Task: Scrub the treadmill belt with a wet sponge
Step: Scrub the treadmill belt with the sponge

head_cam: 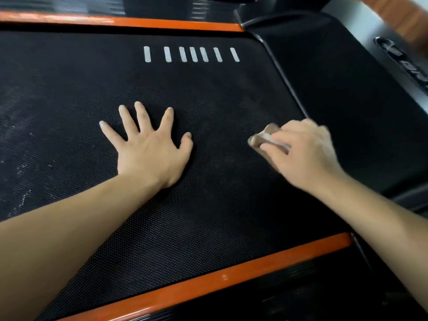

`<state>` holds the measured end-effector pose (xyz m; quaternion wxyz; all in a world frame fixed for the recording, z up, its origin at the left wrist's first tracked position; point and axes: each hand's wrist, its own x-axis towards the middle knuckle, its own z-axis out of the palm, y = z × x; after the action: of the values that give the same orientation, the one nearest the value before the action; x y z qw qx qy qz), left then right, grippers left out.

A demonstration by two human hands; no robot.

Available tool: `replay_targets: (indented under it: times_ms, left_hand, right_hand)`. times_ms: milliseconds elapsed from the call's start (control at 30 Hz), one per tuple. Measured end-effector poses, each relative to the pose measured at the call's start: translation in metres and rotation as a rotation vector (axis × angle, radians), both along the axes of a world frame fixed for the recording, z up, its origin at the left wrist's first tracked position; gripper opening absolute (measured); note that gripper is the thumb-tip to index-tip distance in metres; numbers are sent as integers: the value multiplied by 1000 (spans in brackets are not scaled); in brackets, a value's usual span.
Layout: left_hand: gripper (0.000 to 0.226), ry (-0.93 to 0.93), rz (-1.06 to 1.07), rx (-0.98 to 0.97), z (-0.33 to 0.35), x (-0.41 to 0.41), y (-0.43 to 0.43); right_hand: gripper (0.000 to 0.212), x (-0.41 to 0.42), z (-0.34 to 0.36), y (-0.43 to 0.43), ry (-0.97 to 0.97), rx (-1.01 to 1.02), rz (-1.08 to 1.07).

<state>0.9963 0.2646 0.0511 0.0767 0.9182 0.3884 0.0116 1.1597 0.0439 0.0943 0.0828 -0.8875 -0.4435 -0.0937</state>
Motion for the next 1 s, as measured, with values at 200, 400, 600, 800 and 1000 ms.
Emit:
replay_targets:
  times_ms: [200,400,600,800,1000]
  left_hand:
    - [75,10,-3,4,0,0,0]
    - [75,6,0,12,0,0,0]
    - [75,8,0,27,-1,0,0]
    - [74,5,-2,28,-2,0,0]
    - [74,-4,2,27,-2,0,-1]
  right_hand:
    - [49,17,1,-4,23,108,-247]
    - [46,11,7,-27,-25,-26,-185]
    - [22,-25,9,-31,142,-1,-199]
    - [21,9,25,-40,148,-106,-328]
    - [6,-39,28,-65,325,-42,-139]
